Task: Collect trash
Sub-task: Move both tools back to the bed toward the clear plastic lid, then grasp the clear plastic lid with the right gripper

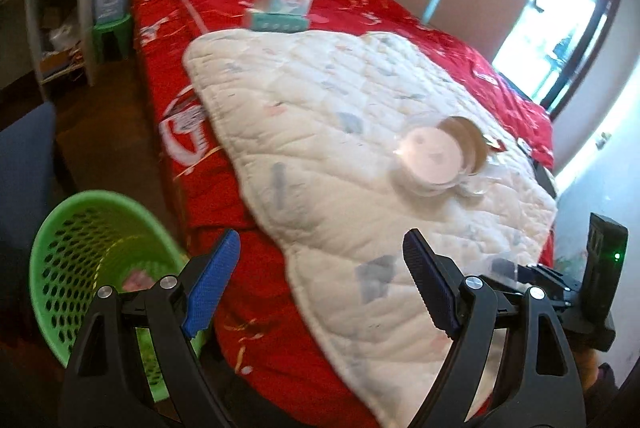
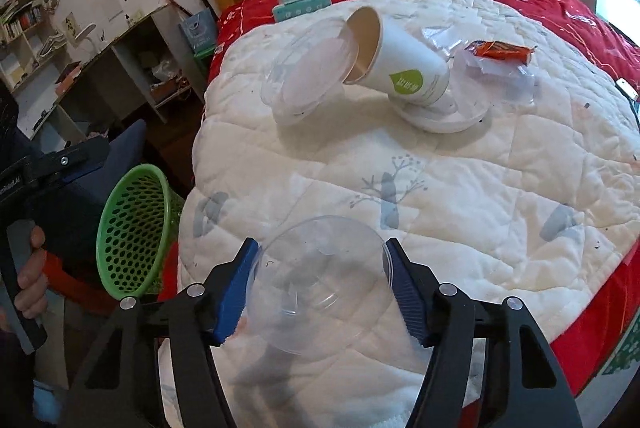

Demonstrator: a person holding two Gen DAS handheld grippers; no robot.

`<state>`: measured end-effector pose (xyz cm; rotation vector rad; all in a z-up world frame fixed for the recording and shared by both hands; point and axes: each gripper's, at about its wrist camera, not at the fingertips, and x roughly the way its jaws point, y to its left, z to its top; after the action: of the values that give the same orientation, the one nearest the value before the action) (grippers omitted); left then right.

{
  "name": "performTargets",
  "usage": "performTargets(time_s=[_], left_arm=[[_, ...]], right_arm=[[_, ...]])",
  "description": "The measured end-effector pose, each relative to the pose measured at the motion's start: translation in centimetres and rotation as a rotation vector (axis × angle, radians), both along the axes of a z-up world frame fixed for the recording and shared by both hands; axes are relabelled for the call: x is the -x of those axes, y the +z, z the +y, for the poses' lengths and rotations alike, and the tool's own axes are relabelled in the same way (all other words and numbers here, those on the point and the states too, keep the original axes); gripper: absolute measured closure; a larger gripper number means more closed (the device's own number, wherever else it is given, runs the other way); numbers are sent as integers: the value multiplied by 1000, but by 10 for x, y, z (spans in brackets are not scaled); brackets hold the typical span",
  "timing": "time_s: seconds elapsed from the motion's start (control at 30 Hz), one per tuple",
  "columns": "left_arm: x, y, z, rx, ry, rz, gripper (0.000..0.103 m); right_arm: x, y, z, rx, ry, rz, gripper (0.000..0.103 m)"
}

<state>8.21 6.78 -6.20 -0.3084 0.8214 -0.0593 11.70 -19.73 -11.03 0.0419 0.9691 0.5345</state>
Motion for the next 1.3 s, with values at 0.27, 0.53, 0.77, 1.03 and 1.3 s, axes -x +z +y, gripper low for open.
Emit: performTargets(time_s=[0.27, 0.53, 0.77, 1.03, 1.3], left_arm=[[-37, 11, -44, -32, -160, -35, 22], [-85, 0, -86, -65, -342, -13, 10], [-121, -4, -109, -155, -484, -36, 6], [-145, -13, -121, -232, -587, -27, 6], [-158, -20, -120, -212, -607, -13, 5]], right_arm=[[-1, 11, -20, -19, -55, -10, 41], [0, 13, -34, -26, -81, -15, 41], [-5, 12, -41, -38, -88, -7, 41], [-13, 9, -44, -58, -93, 5, 41], [-17, 7, -43, -63, -87, 10, 41]])
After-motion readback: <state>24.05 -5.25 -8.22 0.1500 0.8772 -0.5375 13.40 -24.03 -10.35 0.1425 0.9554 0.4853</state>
